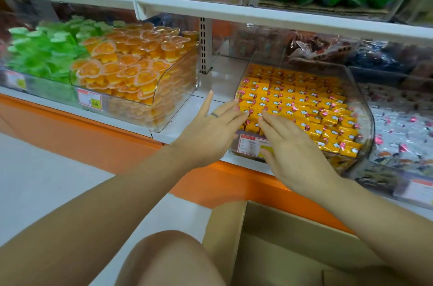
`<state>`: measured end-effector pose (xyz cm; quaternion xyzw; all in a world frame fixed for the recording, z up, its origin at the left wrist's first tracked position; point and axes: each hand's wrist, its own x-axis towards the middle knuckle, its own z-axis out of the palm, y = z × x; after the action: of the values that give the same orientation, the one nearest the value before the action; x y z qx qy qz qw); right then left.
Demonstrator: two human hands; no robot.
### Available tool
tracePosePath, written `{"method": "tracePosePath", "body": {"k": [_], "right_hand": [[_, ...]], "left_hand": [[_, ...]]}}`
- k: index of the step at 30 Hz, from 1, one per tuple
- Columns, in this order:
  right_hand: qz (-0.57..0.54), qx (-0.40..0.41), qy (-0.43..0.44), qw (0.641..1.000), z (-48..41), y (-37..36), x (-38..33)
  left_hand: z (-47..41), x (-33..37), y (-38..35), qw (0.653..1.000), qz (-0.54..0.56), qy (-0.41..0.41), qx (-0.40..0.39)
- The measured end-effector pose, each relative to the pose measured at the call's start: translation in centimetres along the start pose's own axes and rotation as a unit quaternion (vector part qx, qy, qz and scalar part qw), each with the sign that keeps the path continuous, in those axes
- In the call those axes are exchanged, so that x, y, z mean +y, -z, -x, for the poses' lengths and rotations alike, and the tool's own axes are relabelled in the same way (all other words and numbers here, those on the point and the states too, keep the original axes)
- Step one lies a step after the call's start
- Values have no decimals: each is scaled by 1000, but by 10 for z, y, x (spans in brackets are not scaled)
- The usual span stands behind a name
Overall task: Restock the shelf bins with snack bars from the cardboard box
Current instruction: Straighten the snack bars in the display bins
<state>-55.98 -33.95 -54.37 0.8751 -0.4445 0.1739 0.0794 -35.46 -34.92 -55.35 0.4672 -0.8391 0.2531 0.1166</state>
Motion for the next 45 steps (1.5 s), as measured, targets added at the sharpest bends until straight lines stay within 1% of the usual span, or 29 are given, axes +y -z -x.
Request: {"method": "tracePosePath", "body": {"k": [1,3,6,8,10,12,14,16,17,19,20,21,22,24,25,27,28,30,33,35,37,39,41,45], "right_hand": [[3,-6,4,1000,3,-3,2],[6,-29,18,999,1,-4,2],[9,-94,29,995,-12,-1,7],[41,-132,28,990,-24,-1,11],[33,-136,31,990,-26,-1,10],[29,-114,41,992,-16,-4,9],[26,-89,48,995,-4,-8,9],[28,-122,44,991,-5,-8,11],[11,-140,35,989,-10,-6,14],[-70,-159,12,985,-20,4,20],[-111,-154,-10,982,-22,11,24],[-128,-137,-32,982,-19,17,30],[-110,-124,-50,985,-13,23,34],[-24,-140,-79,987,9,27,42],[16,-144,-79,986,19,27,42],[58,-160,-71,983,29,22,43],[64,-180,-75,979,28,18,47],[54,-209,-93,972,23,12,55],[55,-215,-82,972,13,6,65],[44,-215,-86,972,9,6,64],[28,-208,-83,974,7,12,61],[-8,-201,-73,977,10,22,64],[-33,-212,-49,976,16,29,70],[10,-249,-11,968,27,27,75]], "left_hand": [[3,4,-4,1000,8,8,12],[7,10,-8,1000,13,10,7],[2,7,-13,1000,-20,-5,-23],[-7,4,-13,1000,-20,-3,-23],[-13,3,-12,1000,12,-6,-10],[-9,5,-12,999,41,-11,11],[-2,9,-12,999,47,-15,10],[-2,10,-10,1000,25,-13,-13],[-6,10,-7,999,11,-13,-30],[-15,8,2,997,0,-17,-73],[-20,8,8,997,-3,-20,-80],[-22,9,11,997,-6,-16,-79],[-23,13,14,997,-9,-12,-71],[-27,27,17,997,16,-20,-67],[-30,35,19,994,56,-23,-92],[-36,46,14,978,126,-3,-168],[-41,48,10,972,134,8,-192],[-49,48,0,970,121,17,-212],[-60,46,-5,959,137,41,-245],[-63,47,-5,958,141,49,-244],[-59,47,-3,960,157,48,-226],[-53,44,1,956,204,46,-207],[-49,39,3,945,243,47,-212],[-53,41,2,951,193,31,-239]]}}
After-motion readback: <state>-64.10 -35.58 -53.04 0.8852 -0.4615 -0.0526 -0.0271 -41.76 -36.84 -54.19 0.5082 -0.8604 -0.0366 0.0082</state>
